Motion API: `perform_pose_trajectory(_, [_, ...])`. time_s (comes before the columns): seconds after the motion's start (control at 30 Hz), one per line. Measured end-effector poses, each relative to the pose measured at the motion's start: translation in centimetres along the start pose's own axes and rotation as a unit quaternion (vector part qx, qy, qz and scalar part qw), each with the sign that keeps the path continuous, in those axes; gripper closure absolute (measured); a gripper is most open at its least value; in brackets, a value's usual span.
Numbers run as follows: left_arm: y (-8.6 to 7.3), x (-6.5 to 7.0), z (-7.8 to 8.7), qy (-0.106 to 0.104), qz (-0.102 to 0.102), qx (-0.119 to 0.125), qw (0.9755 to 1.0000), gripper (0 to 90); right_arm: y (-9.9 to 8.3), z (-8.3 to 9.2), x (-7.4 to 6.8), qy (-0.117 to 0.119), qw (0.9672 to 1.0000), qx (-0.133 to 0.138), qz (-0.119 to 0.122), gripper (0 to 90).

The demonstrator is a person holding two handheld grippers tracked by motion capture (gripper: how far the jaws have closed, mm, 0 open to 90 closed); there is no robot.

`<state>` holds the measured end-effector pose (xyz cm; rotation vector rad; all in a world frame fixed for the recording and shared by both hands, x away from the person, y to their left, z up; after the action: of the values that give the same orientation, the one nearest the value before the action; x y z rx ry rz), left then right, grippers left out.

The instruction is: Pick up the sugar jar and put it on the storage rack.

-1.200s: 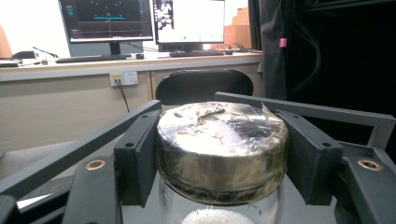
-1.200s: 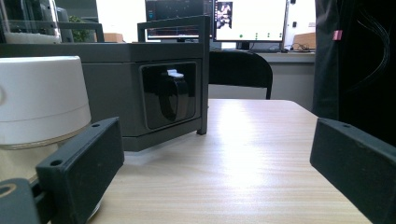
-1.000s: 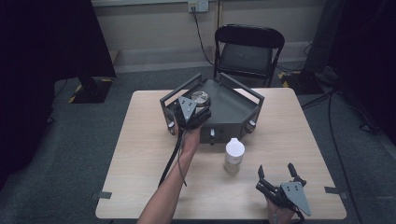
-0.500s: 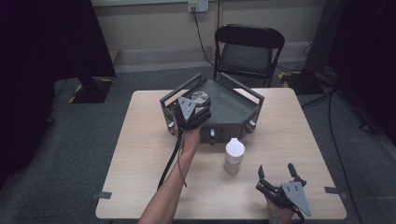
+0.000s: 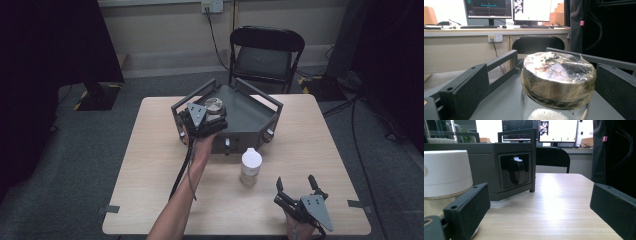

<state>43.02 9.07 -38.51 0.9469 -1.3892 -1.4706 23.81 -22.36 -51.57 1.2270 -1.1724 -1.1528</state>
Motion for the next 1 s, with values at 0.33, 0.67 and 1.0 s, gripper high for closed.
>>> perform_pose_trajectory(0.33, [0.0, -0.5, 1.3, 0.006, 0.002, 0.005, 1.0000, 0.0, 0.0, 0.0, 0.0, -0.001, 1.0000, 0.000, -0.001, 1.7])
perform_pose_trajectory(0.67, [0.2, -0.7, 2.9, 0.000, -0.003, 0.018, 0.9998, 0.0, 0.0, 0.0, 0.0, -0.001, 1.0000, 0.000, 0.000, 1.7])
perform_pose_trajectory(1.0, [-0.5, -1.1, 5.3, -0.002, 0.001, 0.032, 0.9995, 0.0, 0.0, 0.0, 0.0, -0.001, 1.0000, 0.000, -0.001, 1.7])
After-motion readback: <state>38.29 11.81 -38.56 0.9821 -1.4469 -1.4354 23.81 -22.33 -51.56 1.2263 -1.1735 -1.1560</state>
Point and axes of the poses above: each handheld gripper's, and its own axes: z roughly backward along the jaws, y roughly out of its top, x roughly to its right, the point moved 10 cm from there along -z, roughly forward along the jaws, and after that the axes turned 2 degrees about -x, right-handed, at the moved point
